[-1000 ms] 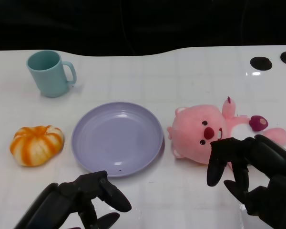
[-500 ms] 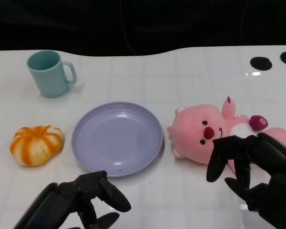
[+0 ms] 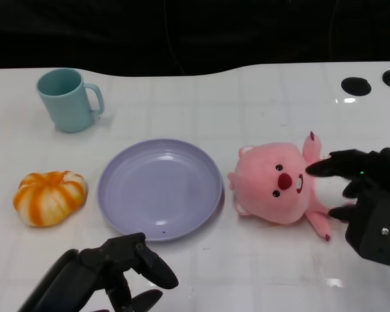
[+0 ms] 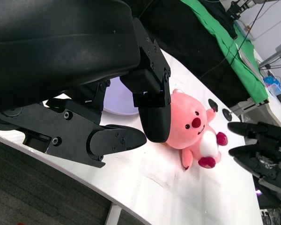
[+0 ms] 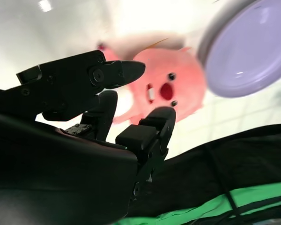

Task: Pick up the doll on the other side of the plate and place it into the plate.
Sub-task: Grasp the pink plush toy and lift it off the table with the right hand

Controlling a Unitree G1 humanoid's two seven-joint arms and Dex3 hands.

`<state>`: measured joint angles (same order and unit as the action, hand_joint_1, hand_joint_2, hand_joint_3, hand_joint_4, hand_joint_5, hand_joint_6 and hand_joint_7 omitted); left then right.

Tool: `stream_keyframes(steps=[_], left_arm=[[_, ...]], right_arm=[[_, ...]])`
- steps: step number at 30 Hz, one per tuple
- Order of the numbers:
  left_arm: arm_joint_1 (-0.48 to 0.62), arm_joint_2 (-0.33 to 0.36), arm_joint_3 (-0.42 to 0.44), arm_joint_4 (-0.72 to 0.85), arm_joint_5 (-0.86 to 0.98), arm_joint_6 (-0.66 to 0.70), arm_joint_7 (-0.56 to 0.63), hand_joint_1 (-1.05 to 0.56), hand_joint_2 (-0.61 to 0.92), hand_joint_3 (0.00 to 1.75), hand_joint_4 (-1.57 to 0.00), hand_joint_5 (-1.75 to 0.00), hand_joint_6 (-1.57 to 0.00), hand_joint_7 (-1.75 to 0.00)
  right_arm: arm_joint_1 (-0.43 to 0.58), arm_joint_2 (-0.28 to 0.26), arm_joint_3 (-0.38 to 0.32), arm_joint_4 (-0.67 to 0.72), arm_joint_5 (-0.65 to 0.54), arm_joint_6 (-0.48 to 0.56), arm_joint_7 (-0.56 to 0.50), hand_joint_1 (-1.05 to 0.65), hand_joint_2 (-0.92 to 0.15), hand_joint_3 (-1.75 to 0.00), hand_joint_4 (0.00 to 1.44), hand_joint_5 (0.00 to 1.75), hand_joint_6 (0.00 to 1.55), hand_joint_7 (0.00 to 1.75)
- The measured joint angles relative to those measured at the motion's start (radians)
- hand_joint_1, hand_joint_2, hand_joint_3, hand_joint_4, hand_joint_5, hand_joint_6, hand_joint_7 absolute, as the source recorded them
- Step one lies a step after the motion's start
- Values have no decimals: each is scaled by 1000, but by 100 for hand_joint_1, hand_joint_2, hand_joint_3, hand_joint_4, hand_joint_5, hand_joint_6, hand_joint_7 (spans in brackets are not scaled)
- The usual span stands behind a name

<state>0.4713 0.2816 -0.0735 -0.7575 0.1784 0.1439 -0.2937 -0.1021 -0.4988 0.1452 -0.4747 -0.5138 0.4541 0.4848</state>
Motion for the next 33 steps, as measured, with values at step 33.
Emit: stream_keyframes(steps=[33], left_arm=[[3,3,1,3,-1,7,0,-23,86,51,-66,-168,-66,-104]], right_arm=[[-263,-6,226,424,-323,-82,-1,-74,-92,-16,35,32,37,2]])
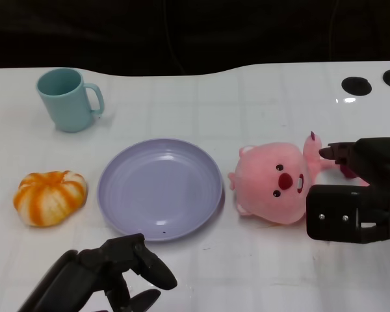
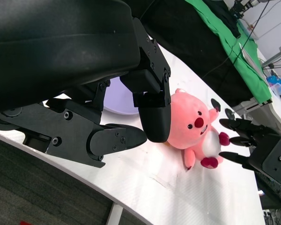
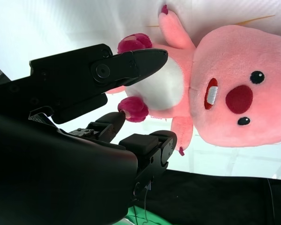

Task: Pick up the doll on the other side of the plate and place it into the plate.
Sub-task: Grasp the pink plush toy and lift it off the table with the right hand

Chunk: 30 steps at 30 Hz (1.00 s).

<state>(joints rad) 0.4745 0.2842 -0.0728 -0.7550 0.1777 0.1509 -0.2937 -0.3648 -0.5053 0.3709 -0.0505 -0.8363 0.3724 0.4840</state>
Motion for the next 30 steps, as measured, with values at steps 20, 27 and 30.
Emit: stream_keyframes(steps=[20,27,30], left_arm=[[9,-1,-4,-8,2,0,0,-22,87,50,-66,-166,-66,-104],[22,-3,-5,-21,3,0,0,-23,87,49,-67,-168,-66,-105],[30,-3,-6,-32,4,0,0,-23,87,49,-67,-168,-66,-106]], right_arm=[[-138,111,74,364,2,-61,-147,-73,-92,-18,34,27,41,2],[-238,162,102,571,10,-101,-201,-73,-92,-17,33,23,45,3],[-285,194,118,678,12,-126,-246,-73,-92,-14,35,22,48,4]])
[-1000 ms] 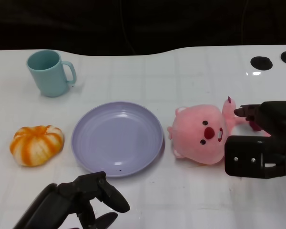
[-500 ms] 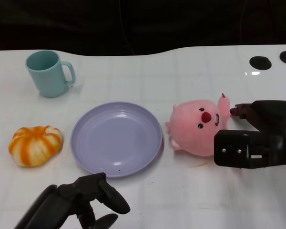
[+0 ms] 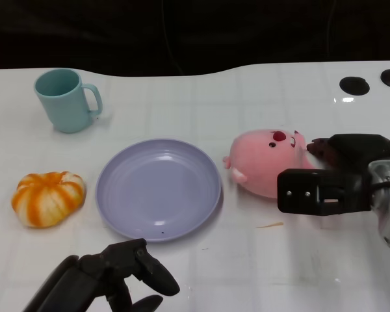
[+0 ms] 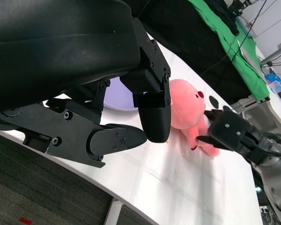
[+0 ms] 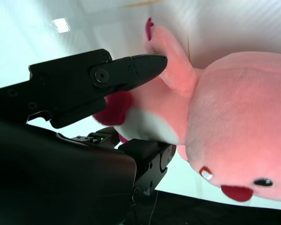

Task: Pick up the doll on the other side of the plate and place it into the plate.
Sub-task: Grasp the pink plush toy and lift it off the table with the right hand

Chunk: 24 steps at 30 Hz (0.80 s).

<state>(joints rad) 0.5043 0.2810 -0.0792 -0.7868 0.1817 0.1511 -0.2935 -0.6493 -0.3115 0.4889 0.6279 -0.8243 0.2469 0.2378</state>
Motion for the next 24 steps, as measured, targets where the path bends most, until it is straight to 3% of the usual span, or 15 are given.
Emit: stream_keyframes(steps=[9,14,16,17,19,20,22,24], left_arm=[[7,-1,-6,-16,5,4,0,-23,89,47,-66,-168,-63,-108],[8,-1,-10,-19,7,8,0,-23,88,48,-66,-169,-63,-108],[7,-1,-14,-24,8,15,0,-24,88,48,-65,-169,-63,-108],[7,-1,-16,-27,9,20,0,-24,88,48,-65,-169,-63,-108],[7,-1,-18,-34,11,24,0,-24,88,48,-65,-168,-63,-108],[7,0,-18,-35,11,24,0,-23,88,49,-65,-168,-63,-108],[7,0,-19,-35,11,24,0,-23,88,49,-65,-168,-63,-109],[5,0,-19,-35,11,24,0,-24,88,49,-65,-168,-63,-109]], right_arm=[[-117,68,86,281,-23,-72,-181,-61,-92,-7,48,26,72,8],[-146,72,137,372,-47,-146,-306,-39,-91,-1,82,35,106,13],[-152,66,156,386,-58,-178,-341,-37,-92,-2,87,54,113,7],[-154,64,163,391,-62,-189,-354,-36,-92,-5,84,85,112,3],[-159,61,177,401,-69,-199,-374,-35,-92,-12,80,127,110,1],[-162,61,185,405,-74,-199,-383,-35,-92,-17,79,135,110,0],[-168,65,191,416,-79,-194,-389,-37,-92,-28,82,124,106,0],[-168,71,189,420,-77,-182,-390,-36,-92,-29,82,123,103,0]])
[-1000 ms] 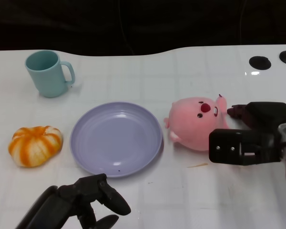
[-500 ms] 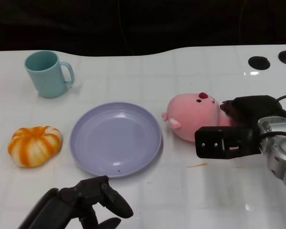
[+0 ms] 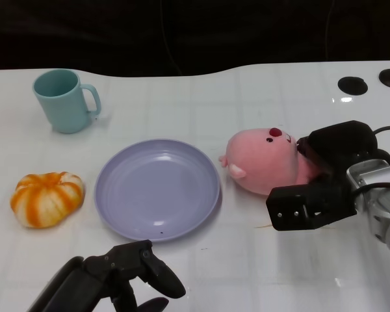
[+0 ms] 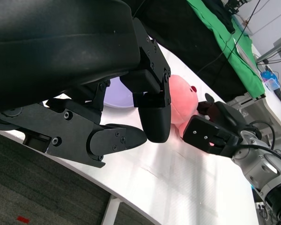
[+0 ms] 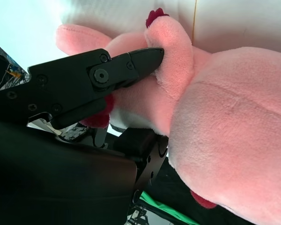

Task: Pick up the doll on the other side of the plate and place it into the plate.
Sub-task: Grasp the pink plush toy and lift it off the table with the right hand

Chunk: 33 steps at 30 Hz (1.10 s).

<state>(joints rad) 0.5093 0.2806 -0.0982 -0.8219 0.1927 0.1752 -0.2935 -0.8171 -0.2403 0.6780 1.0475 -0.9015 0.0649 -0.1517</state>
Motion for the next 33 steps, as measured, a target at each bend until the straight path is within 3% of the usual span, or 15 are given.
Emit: stream_keyframes(steps=[1,3,5,6,8,9,11,12,14,17,20,24,33], left_arm=[[-2,0,0,0,0,0,0,-24,88,49,-66,-168,-63,-109],[-6,0,0,0,0,1,0,-24,88,50,-66,-168,-63,-109],[-8,0,0,0,0,3,0,-24,87,50,-66,-168,-63,-109],[-10,0,0,0,0,4,0,-24,87,50,-66,-169,-63,-109],[-14,1,0,0,0,5,0,-24,87,51,-66,-169,-63,-109],[-16,2,0,0,0,5,0,-24,87,51,-66,-169,-63,-109],[-20,2,1,1,-1,7,0,-24,87,51,-66,-169,-63,-109],[-22,2,1,1,-1,8,0,-24,87,51,-66,-169,-63,-109],[-21,3,2,2,-1,8,0,-24,87,51,-66,-168,-63,-109],[-21,4,8,3,-3,7,0,-23,86,51,-66,-168,-63,-109],[-21,4,17,6,-7,6,0,-23,86,51,-67,-169,-64,-109],[-22,5,21,12,-9,5,0,-24,86,51,-66,-170,-64,-109],[-22,17,23,21,-11,4,0,-23,87,49,-67,-167,-64,-109]], right_arm=[[0,1,-3,0,6,4,0,-36,-92,-30,79,117,102,0],[1,0,-14,-3,26,8,-2,-36,-92,-31,79,132,104,1],[11,-3,-36,-18,45,9,-10,-32,-92,-28,80,165,118,7],[20,-5,-51,-30,62,6,-20,-30,-91,-26,81,170,121,21],[41,-8,-86,-50,98,-11,-46,-29,-91,-29,81,173,97,90],[51,-10,-102,-59,114,-20,-59,-29,-90,-32,83,174,89,116],[66,-11,-126,-73,136,-29,-78,-29,-87,-41,83,174,82,124],[72,-11,-138,-80,147,-31,-88,-28,-81,-53,87,175,75,147],[91,-13,-163,-101,167,-40,-109,-27,-71,-71,90,175,69,167],[126,-14,-200,-149,193,-63,-143,-27,-63,-82,92,175,68,174],[144,-15,-233,-191,216,-73,-159,-28,-61,-80,91,175,72,154],[155,-15,-266,-237,242,-71,-162,-27,-55,-97,93,175,69,173],[179,-7,-313,-313,289,-77,-159,-24,-45,-118,98,175,74,175]])
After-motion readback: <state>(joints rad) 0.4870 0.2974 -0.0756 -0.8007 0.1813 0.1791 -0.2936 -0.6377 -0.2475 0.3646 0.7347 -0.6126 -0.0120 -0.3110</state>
